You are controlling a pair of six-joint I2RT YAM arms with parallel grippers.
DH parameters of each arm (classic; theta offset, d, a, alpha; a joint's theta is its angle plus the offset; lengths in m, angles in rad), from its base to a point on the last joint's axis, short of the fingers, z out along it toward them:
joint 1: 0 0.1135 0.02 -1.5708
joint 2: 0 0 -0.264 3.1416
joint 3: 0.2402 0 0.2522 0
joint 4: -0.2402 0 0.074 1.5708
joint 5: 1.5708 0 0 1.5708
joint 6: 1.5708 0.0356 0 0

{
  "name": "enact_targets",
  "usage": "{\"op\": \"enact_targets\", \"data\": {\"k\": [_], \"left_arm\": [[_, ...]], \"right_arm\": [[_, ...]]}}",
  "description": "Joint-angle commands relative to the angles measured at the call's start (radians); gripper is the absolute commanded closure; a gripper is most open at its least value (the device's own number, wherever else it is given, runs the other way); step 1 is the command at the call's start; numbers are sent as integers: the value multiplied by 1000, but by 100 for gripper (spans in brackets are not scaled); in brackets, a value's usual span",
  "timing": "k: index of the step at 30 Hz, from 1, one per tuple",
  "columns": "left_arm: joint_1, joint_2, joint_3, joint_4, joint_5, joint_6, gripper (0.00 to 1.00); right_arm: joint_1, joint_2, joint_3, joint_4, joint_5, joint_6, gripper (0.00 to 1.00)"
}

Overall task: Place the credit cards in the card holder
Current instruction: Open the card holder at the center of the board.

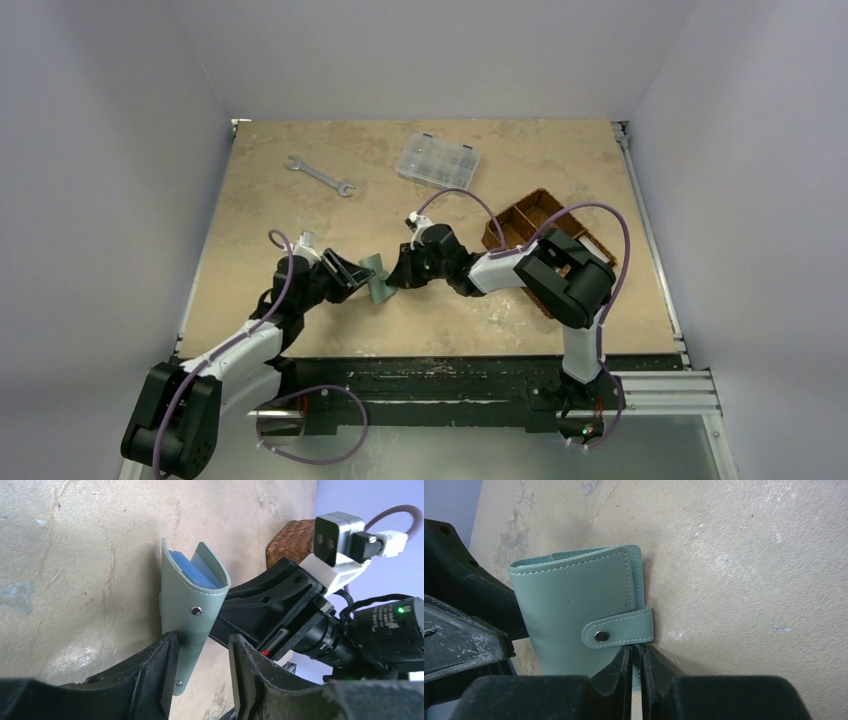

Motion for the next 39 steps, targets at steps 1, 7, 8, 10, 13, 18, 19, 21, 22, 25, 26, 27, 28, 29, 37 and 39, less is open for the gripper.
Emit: {"op": "enact_targets", "data": {"k": [1,7,8,10,13,18,19,21,22,25,26,27,28,29,37,39], "left_arm": [[-20,15,73,-188,-3,71,55],[-20,61,67,-161,-14,86,57],[-20,74,69,-148,-9,89,58],[-20,108,80,-138,-7,103,65],[-20,139,125,-179,-24,154,82],[-20,106,237,-275,-27,278,100],[-20,90,252,-275,-9,299,100],[-18,62,296,-266,51,349,100],[-19,50,313,-248,96,372,100],[-18,20,369,-200,266,437,100],[-19,13,391,-196,312,446,100],[-19,6,406,-180,368,445,100],[-19,-1,424,-169,401,445,100],[-20,-9,445,-174,418,455,100],[-20,-59,485,-56,659,477,100],[-20,-60,489,-46,695,478,100]], "right_arm": [[30,53,-37,-104,-32,-1,88],[30,53,-33,-105,-38,-1,88],[30,51,-33,-106,-39,-2,88],[30,43,-34,-112,-35,-7,88],[30,10,-34,-146,4,-41,86],[40,-143,-5,-392,275,-202,72],[40,-182,-7,-422,291,-221,67],[40,-267,-20,-439,272,-254,57],[40,-308,-32,-431,219,-269,52],[37,-459,-55,-416,87,-290,38],[34,-503,-54,-420,71,-302,34],[26,-548,-52,-421,49,-303,29],[9,-589,-52,-420,9,-301,26],[-15,-631,-55,-412,-36,-290,24],[-140,-756,-41,-329,-273,-172,18],[-164,-765,-32,-302,-300,-132,19]]}}
